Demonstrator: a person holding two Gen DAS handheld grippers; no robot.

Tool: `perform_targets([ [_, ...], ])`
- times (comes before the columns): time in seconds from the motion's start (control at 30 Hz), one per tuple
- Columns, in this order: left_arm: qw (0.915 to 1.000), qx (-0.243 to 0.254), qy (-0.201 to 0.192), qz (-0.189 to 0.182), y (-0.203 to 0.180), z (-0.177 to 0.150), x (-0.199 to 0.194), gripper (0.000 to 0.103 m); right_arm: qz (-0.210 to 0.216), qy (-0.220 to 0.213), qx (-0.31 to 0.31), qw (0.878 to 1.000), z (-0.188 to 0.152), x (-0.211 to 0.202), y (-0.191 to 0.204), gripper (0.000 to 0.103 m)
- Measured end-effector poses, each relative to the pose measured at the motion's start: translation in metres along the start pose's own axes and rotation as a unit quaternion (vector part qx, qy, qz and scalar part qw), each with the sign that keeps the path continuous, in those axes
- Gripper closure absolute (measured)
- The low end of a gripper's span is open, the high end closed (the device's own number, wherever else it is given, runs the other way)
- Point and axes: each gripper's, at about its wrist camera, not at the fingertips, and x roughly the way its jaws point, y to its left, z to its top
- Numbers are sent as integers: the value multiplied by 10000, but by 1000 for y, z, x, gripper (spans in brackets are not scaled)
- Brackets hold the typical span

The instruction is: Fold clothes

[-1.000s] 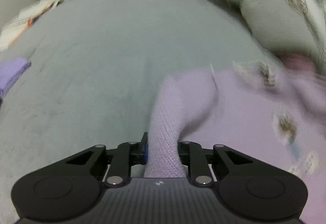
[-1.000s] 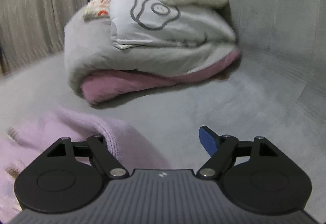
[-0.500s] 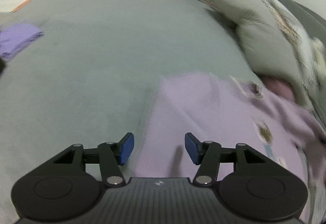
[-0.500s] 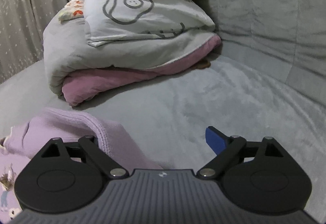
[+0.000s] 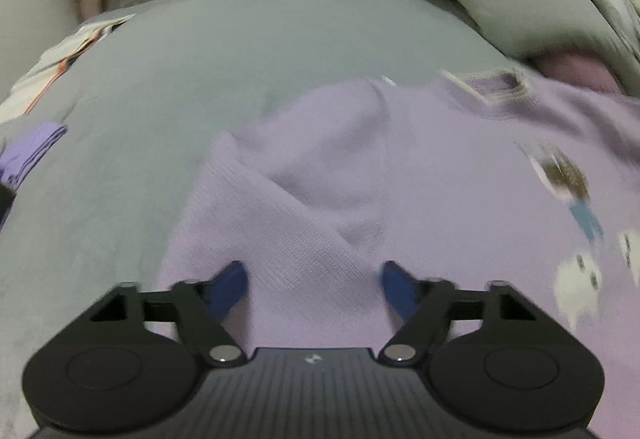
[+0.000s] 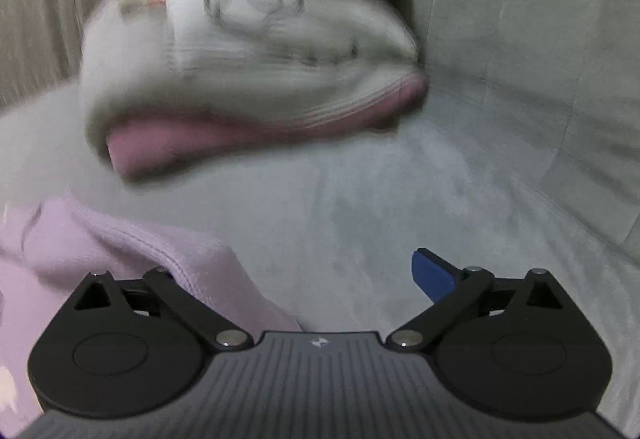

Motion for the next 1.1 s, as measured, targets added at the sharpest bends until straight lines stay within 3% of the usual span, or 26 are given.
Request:
perform_targets([
  [0.07, 9986, -526, -28, -2, 27, 11, -1, 53, 82, -131, 228, 9996, 3, -5, -8, 0],
  [0.13, 9967, -803, -71, 21, 51, 14, -7, 54, 702, 222, 1055, 9917, -1, 10, -29, 0],
  [0.17, 9956, -925, -119, 97, 66, 14, -12, 54, 1142, 359, 1742, 9774, -8, 19, -45, 0],
  [0.2, 9942, -1046, -167, 174, 81, 14, -16, 55, 1526, 416, 2540, 9542, -16, 27, -64, 0],
  [0.23, 9934, -1098, -169, 270, 91, 12, -19, 56, 1528, 315, 3352, 9291, -26, 26, -82, 0],
  [0.27, 9933, -1110, -165, 292, 94, 11, -20, 56, 1012, 41, 3816, 9188, -31, 14, -95, 0],
  [0.33, 9933, -1130, -186, 155, 106, 0, -29, 56, 141, -327, 3209, 9464, -19, -8, -95, 0],
  [0.4, 9964, -818, -232, -62, 97, -10, -41, 53, -230, -418, 2661, 9628, -10, -17, -88, 0],
  [0.43, 9981, -513, -267, -229, 85, -17, -49, 50, -116, -328, 2677, 9629, -10, -15, -85, 0],
  [0.5, 9974, 498, -410, -330, 38, -35, -66, 30, 334, -17, 2737, 9612, -10, -5, -74, 0],
  [0.6, 9843, 1640, -639, -141, -17, -60, -74, 21, 782, 396, 2306, 9691, -9, 9, -43, 0],
  [0.67, 9715, 2232, -793, 36, -41, -75, -77, 21, 834, 751, 1158, 9869, -7, 18, -2, 0],
  [0.73, 9622, 2562, -910, 171, -49, -86, -77, 20, 383, 816, 87, 9959, -13, 18, 26, 0],
  [0.87, 9489, 2937, -1124, 265, -58, -101, -83, 20, -687, 832, -1576, 9816, -25, 19, 55, 0],
  [1.1, 9330, 3302, -1415, -219, -94, -112, -90, 20, -327, 963, -2305, 9677, -43, -9, 45, 0],
])
